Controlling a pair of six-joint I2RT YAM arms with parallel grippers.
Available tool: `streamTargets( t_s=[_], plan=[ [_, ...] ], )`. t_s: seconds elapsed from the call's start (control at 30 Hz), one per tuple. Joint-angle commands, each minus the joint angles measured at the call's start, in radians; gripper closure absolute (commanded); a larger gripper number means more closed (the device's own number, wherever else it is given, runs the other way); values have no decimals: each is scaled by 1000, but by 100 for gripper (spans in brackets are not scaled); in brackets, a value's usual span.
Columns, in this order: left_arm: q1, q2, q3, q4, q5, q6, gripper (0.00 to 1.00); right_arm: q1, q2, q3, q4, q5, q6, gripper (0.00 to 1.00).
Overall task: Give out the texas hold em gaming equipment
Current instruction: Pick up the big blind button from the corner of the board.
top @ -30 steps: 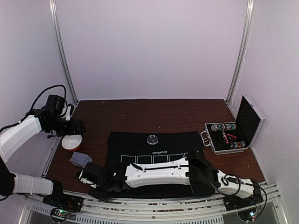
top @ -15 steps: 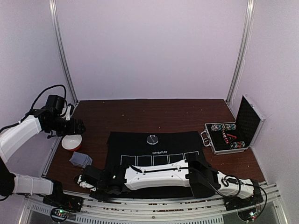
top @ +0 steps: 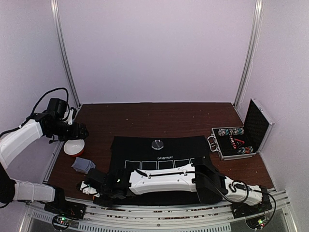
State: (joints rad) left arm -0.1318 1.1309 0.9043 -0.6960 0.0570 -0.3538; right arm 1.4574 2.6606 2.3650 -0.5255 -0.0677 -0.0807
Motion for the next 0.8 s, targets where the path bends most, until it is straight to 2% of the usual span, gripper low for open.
streamTargets(
  t_s=[0.0, 0.4, 0.77],
  plan=[
    [7, -13, -11, 43, 12, -4, 6, 58, -10, -29, -127, -188, -21, 54],
    [7, -14, -14, 44, 17, -4, 6, 85, -18, -27, -137, -161, -72, 43],
    [7, -13, -15, 46, 19, -4, 6, 88, -20, -27, -109, -208, -71, 34]
  ],
)
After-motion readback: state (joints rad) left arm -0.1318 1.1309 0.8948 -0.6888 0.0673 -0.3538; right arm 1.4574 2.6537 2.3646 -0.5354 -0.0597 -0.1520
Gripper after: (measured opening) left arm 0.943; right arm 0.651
